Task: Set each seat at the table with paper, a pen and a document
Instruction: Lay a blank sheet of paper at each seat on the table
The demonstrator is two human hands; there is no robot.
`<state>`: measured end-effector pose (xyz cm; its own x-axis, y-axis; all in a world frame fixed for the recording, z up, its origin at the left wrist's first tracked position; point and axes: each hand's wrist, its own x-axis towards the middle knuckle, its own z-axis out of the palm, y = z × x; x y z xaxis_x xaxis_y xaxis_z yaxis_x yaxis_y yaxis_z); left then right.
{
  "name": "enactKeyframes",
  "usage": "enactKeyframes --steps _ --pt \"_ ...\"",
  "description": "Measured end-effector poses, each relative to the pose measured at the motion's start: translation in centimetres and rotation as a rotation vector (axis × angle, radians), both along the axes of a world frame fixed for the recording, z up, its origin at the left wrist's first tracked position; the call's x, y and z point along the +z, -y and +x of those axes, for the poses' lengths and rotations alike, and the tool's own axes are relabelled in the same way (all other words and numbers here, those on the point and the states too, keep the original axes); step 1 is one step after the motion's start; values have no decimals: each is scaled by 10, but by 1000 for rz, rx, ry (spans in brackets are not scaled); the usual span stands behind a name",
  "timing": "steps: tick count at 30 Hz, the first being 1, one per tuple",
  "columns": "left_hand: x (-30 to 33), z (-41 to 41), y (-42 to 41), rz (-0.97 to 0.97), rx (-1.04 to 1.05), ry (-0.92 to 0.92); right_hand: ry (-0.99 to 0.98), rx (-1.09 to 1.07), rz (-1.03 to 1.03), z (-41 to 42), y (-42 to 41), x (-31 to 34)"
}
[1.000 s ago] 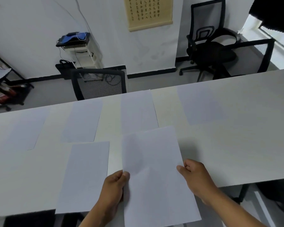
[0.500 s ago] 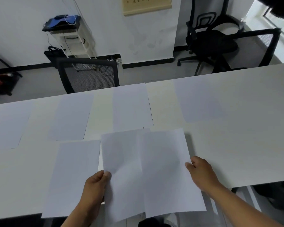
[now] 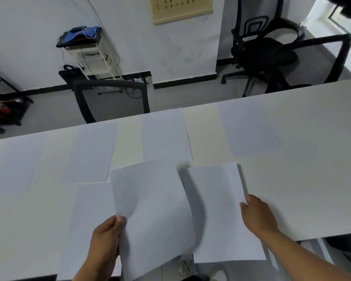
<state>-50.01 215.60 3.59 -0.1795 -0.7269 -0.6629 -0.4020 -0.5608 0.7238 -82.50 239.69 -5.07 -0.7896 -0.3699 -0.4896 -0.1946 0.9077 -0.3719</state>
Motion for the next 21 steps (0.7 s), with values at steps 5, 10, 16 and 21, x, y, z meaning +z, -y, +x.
enactKeyframes --steps 5,10,16,21 --pt "1 7 4 -1 34 -8 -23 29 49 3 8 1" --pt "-4 8 -1 21 18 -7 -29 16 51 5 16 -2" --pt "-5 5 -6 37 -28 -13 -48 13 69 2 23 -5" --pt "-3 3 -8 47 -53 -16 -70 18 92 3 25 -7"
